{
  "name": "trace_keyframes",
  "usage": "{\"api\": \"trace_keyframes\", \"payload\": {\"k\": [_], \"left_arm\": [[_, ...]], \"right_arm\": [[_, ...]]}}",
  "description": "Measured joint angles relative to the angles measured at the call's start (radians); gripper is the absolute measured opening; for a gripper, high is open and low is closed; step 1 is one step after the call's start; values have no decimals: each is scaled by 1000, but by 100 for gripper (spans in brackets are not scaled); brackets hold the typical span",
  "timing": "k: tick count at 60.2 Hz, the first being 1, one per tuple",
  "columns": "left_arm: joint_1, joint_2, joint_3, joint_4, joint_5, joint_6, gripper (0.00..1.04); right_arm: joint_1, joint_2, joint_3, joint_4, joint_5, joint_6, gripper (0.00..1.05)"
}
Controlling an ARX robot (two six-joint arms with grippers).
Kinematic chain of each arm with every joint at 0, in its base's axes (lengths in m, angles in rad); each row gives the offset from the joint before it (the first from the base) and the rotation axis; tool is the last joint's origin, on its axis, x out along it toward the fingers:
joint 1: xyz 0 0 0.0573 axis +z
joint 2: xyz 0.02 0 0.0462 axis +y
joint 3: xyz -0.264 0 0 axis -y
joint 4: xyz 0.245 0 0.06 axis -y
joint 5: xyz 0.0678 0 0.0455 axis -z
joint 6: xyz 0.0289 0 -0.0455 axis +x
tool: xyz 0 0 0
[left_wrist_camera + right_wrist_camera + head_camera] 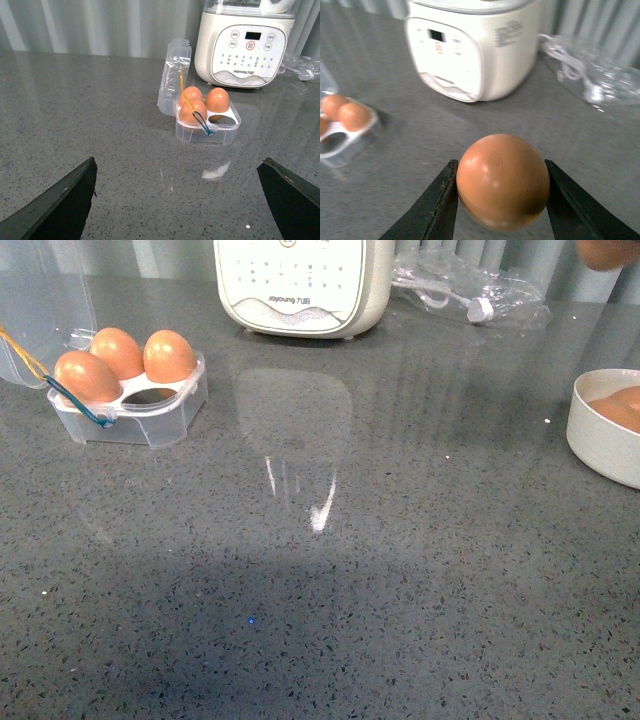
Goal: Put egg into box
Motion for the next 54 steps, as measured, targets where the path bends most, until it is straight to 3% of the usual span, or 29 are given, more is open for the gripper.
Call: {"api": "trace_keyframes", "payload": {"k": [14, 22, 54], "left_arm": [[0, 0, 0, 0, 0, 0, 98], [0, 0, 0, 0, 0, 0, 98], [0, 0, 0, 0, 0, 0, 98]], "right_arm": [[164, 137, 139, -28, -180, -10, 43], [206, 218, 206, -22, -282, -36, 43], [360, 535, 470, -74, -242, -66, 43]]}}
